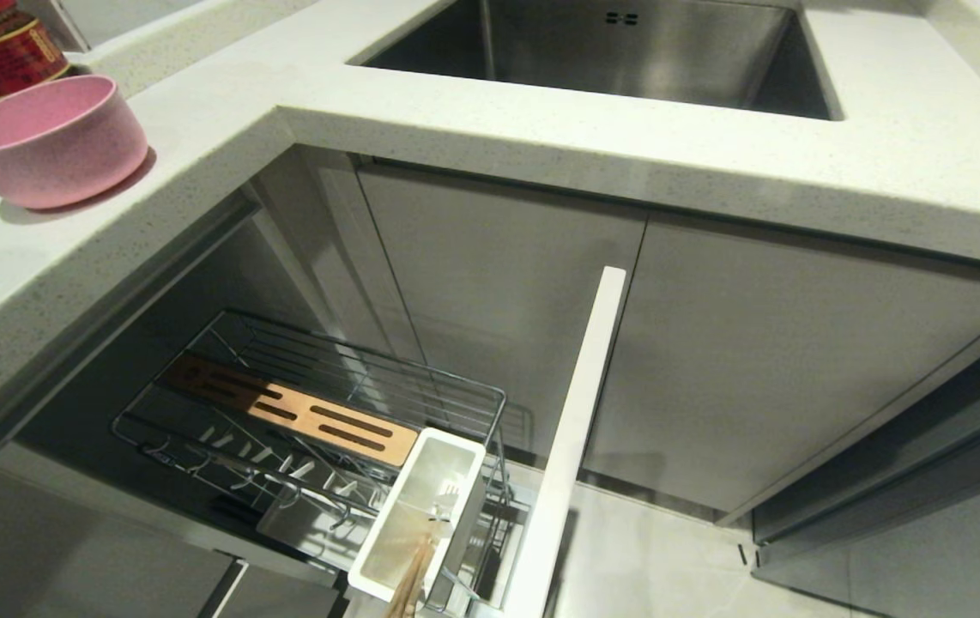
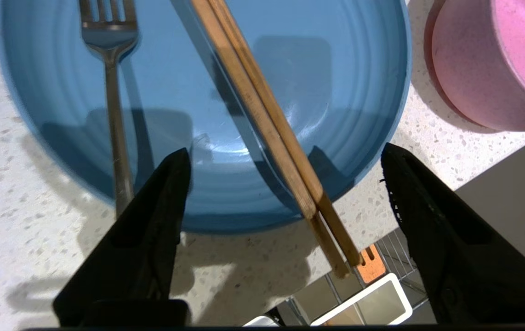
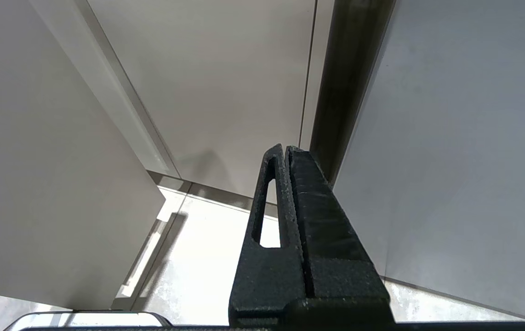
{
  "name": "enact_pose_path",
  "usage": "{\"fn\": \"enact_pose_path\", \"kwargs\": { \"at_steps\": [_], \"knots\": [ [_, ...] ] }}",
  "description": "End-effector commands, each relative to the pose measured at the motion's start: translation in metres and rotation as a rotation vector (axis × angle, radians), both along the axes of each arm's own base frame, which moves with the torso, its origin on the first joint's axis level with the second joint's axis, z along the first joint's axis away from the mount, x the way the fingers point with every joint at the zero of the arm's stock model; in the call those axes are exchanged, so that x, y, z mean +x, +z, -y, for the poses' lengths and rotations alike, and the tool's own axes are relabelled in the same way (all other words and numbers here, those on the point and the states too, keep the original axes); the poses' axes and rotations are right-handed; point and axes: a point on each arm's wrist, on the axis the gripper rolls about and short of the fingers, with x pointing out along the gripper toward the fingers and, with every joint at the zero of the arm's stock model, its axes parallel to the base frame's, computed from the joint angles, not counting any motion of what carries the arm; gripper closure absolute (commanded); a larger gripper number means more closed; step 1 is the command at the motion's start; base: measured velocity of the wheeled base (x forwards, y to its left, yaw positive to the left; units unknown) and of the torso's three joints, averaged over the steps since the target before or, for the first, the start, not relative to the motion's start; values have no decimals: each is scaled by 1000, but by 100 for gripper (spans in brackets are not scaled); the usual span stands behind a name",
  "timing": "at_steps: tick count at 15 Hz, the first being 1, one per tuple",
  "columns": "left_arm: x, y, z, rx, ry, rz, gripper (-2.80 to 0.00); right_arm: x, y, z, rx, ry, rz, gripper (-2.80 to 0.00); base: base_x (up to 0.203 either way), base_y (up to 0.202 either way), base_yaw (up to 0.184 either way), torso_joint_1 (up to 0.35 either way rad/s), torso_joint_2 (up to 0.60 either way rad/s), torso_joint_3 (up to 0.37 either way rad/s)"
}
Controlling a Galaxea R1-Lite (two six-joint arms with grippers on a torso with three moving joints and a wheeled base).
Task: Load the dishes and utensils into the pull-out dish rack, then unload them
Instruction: Pick up the chopsticks and place it in the cupboard
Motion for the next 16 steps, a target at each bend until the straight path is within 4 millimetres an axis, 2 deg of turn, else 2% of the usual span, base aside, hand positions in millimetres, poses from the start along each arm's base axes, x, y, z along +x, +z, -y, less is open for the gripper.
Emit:
{"fn": "enact_pose_path", "kwargs": {
  "at_steps": [1, 16],
  "knots": [
    [9, -2, -2, -14, -7, -23, -280, 2, -7, 0, 0, 0, -25, 0, 0, 0, 0, 0, 0, 0],
    [31, -7, -12, -54, 6, -53, -280, 2, -7, 0, 0, 0, -25, 0, 0, 0, 0, 0, 0, 0]
  ]
}}
